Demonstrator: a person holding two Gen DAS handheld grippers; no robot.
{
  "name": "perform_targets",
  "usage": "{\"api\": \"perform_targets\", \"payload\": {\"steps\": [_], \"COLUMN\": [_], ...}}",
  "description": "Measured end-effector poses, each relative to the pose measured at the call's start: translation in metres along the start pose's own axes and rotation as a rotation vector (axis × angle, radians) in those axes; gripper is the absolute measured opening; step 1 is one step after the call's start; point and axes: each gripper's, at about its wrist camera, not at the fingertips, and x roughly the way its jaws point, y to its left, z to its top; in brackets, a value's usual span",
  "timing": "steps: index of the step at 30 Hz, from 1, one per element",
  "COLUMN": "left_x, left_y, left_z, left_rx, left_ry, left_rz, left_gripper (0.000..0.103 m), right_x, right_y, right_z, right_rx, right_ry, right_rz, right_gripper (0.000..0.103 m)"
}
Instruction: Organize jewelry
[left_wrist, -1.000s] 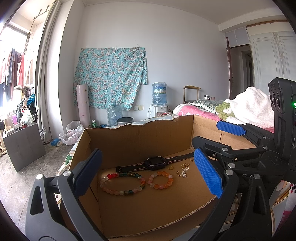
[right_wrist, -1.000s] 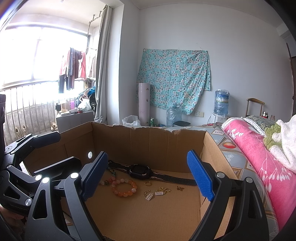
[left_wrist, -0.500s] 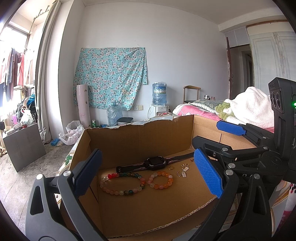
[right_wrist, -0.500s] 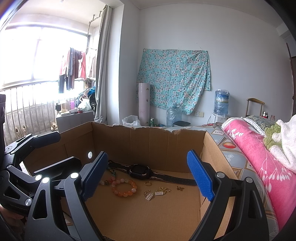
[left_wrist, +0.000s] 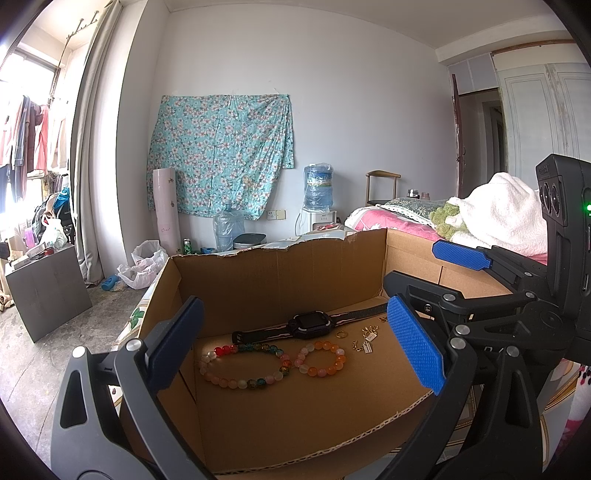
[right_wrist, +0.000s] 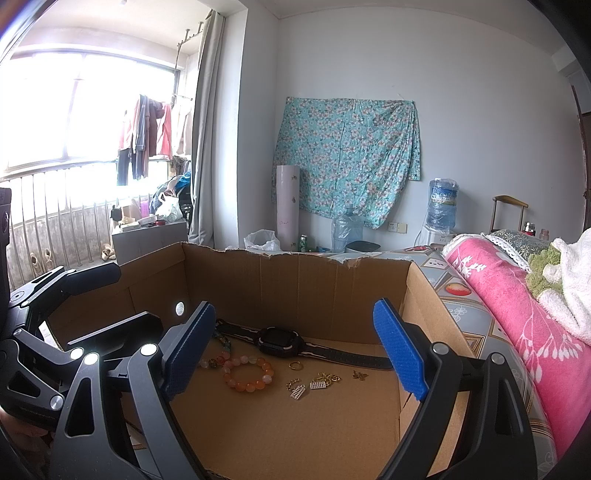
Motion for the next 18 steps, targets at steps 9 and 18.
{"api": "perform_targets", "payload": {"steps": [9,18], "left_x": [0.0,0.0], "left_y": [-0.0001,0.0001], "left_z": [0.0,0.0], "left_rx": [0.0,0.0], "left_ry": [0.0,0.0], "left_rz": [0.001,0.0], "left_gripper": [0.095,0.095], "right_x": [0.0001,-0.0009], "right_y": [0.0,0.0008], "right_z": [0.0,-0.0007], "right_rx": [0.0,0.0], "right_ry": [0.0,0.0], "right_rz": [0.0,0.0], "right_gripper": [0.085,0.085]}}
